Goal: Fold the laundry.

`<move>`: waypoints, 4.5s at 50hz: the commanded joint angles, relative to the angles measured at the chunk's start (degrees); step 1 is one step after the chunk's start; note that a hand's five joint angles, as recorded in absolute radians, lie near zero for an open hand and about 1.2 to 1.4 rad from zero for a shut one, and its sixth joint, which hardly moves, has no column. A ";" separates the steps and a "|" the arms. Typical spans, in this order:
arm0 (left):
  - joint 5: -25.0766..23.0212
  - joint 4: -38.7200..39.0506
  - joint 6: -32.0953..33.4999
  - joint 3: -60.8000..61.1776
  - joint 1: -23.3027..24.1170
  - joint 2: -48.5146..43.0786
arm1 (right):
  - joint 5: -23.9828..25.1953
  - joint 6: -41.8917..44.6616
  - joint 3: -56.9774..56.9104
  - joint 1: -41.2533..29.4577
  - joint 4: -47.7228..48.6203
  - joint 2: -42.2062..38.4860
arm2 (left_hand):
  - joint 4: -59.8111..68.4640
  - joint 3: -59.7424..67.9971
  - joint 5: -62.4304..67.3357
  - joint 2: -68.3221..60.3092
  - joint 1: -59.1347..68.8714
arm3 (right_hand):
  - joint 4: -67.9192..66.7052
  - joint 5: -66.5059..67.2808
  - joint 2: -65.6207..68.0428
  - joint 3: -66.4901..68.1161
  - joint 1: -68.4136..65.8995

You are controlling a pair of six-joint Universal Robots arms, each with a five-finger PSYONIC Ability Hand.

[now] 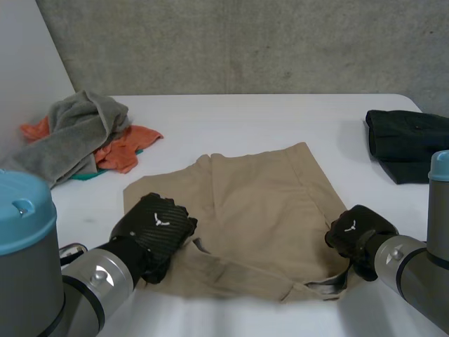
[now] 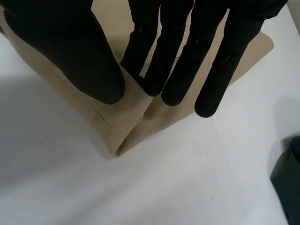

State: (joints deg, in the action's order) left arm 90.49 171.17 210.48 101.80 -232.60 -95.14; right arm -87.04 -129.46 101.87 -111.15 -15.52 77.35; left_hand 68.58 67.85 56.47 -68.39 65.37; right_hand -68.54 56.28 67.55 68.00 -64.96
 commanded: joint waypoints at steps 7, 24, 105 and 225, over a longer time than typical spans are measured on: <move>-1.81 0.22 -2.53 -3.53 -0.39 -7.95 | 1.26 -0.53 -1.49 0.50 2.77 -1.94 | 11.42 12.15 13.53 -11.61 14.63 | -11.46 13.72 12.45 12.00 -15.04; 3.29 -3.82 -13.41 -27.96 5.65 -5.24 | 2.66 -4.03 -30.03 0.93 25.96 -11.60 | 11.42 12.15 13.53 -11.61 14.63 | -11.46 13.72 12.45 12.00 -15.04; -3.04 0.39 1.34 -26.56 -9.89 -34.06 | 11.55 -11.34 -5.73 4.36 -11.31 -4.40 | -7.15 -6.42 -5.05 6.96 -3.94 | 41.55 -39.29 -40.56 -41.01 37.97; -2.07 13.84 -20.99 -62.97 -15.43 -18.86 | -8.67 -17.31 -61.27 -4.51 24.40 -18.38 | 11.42 12.15 13.53 -11.61 14.63 | -11.46 13.72 12.45 12.00 -15.04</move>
State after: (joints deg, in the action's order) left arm 89.66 186.82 189.51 29.55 -247.17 -113.73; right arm -98.19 -146.51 36.58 -116.00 13.52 59.47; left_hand 68.69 68.19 57.19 -68.57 64.81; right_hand -68.62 58.48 67.40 68.18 -63.94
